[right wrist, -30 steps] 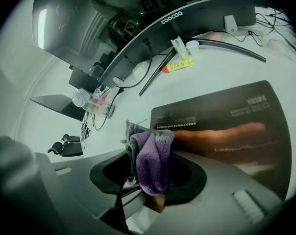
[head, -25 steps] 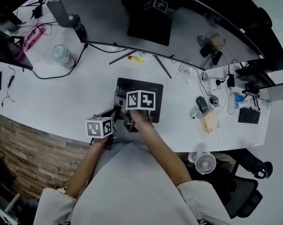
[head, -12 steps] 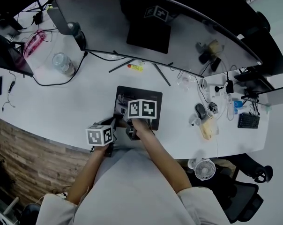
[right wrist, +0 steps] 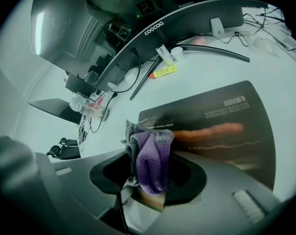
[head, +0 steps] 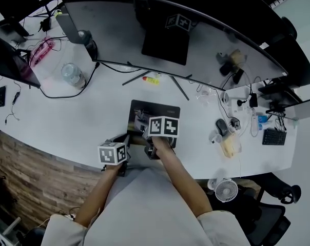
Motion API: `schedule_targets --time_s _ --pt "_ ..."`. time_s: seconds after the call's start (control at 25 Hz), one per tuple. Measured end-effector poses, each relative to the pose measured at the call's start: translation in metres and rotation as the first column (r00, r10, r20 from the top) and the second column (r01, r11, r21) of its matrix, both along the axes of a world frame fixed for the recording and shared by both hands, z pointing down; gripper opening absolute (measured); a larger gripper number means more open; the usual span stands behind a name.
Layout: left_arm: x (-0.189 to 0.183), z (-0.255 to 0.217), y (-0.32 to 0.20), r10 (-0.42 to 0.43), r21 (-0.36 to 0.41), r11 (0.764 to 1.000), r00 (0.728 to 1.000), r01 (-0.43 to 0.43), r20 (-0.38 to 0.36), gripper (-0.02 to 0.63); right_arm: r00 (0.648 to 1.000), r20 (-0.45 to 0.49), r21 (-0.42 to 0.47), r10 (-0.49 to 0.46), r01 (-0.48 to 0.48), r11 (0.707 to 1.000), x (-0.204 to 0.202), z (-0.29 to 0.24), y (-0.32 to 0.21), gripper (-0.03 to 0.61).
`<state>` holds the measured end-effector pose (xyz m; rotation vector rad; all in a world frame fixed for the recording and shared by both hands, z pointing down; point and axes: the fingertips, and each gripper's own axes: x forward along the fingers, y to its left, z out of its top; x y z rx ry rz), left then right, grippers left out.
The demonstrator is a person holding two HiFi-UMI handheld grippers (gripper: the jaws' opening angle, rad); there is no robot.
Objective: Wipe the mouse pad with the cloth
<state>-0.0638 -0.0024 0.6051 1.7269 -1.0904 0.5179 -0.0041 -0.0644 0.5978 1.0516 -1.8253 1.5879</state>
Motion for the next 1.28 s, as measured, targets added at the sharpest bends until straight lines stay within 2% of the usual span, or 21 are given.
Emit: schedule_targets --time_s 1.28 --pt "0.004 -0.001 0.002 0.006 -0.001 1.0 1.0 -0.006 -0.006 0.0 0.999 0.019 -0.011 0.035 -0.035 0.999 0.06 0.002 0.009 0.193"
